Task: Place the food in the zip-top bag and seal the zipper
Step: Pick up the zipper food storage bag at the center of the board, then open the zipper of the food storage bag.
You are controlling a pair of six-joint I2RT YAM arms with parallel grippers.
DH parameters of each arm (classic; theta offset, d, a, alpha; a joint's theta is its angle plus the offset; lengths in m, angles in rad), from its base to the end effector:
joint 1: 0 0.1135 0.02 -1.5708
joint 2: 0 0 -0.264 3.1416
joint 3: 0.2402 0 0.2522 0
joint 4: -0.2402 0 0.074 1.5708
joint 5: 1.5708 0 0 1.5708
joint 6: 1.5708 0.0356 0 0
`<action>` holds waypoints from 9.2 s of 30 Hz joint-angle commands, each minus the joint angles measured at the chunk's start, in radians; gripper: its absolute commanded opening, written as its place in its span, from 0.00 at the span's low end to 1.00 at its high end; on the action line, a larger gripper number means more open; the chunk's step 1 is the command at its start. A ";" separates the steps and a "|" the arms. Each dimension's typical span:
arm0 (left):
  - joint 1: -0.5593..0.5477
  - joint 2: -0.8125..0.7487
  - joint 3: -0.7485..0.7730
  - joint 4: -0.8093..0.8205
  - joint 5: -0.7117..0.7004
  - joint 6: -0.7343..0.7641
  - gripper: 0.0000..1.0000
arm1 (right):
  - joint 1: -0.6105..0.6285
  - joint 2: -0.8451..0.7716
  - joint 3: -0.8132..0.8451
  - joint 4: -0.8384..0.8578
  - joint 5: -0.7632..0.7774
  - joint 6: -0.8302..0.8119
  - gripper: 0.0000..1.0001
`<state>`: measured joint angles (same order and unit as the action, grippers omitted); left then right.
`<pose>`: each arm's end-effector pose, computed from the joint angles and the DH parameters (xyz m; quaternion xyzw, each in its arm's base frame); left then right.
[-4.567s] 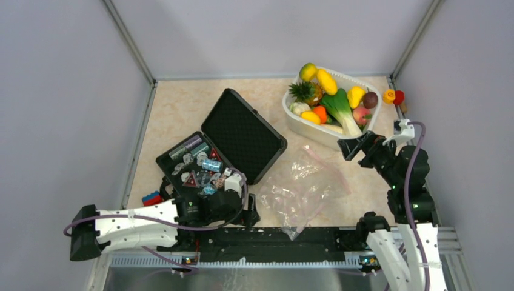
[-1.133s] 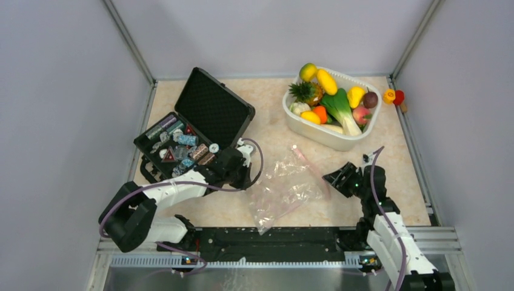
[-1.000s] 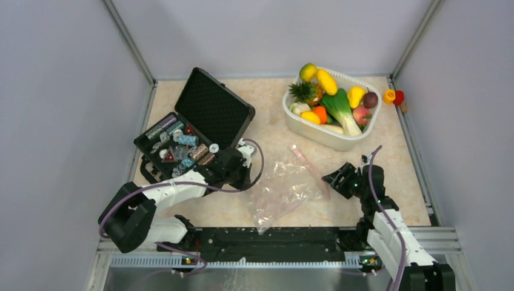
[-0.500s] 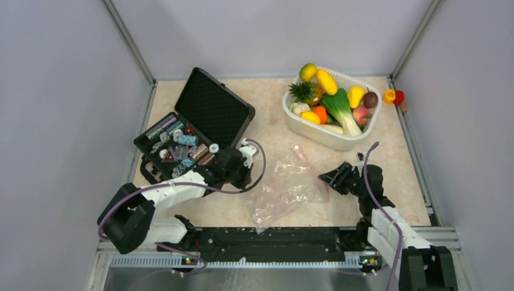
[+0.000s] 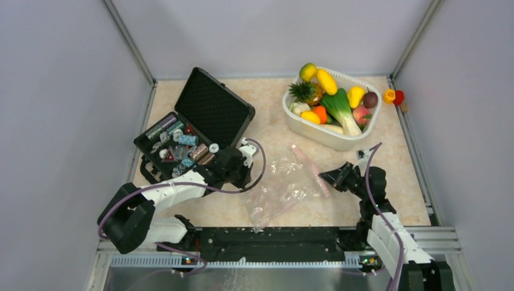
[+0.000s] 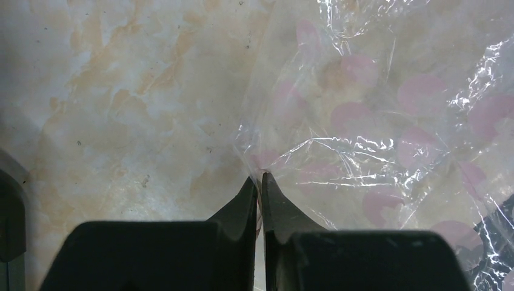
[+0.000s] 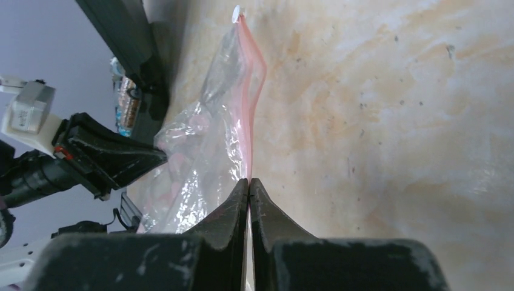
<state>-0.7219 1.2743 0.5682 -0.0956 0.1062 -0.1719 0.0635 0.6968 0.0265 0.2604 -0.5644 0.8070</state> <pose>0.1808 -0.1643 0.1741 0.2705 0.8855 -0.2063 0.3166 0.1407 0.0280 0.1363 0.1495 0.8037 0.4332 0.3794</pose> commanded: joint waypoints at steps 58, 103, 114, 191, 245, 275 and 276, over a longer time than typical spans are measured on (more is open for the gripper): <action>-0.094 0.021 0.525 -0.181 0.132 -0.679 0.87 | 0.705 -0.069 0.492 -0.394 0.385 -0.504 0.00; -0.094 0.189 0.603 -0.356 0.197 -0.548 0.02 | 0.933 -0.014 0.525 -0.364 0.598 -0.634 0.00; -0.092 0.016 0.605 -0.327 0.031 -0.491 0.38 | 0.933 -0.020 0.509 -0.373 0.755 -0.599 0.00; -0.075 -0.179 0.294 0.178 0.017 -0.626 0.66 | 0.967 0.115 0.570 -0.135 0.826 -0.579 0.00; -0.076 -0.307 0.138 0.241 0.234 -0.339 0.00 | 0.813 0.275 0.837 -0.220 0.511 -0.393 0.44; -0.076 -0.317 0.152 0.222 0.198 -0.347 0.00 | 1.096 0.496 1.047 -0.479 1.121 -0.618 0.22; -0.077 -0.319 0.152 0.220 0.190 -0.347 0.00 | 1.103 0.510 1.056 -0.490 1.134 -0.613 0.14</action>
<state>-0.7994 0.9649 0.6884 0.0891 0.3168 -0.5251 1.1332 1.1637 1.0054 -0.1799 0.4355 0.2283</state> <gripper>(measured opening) 0.009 0.240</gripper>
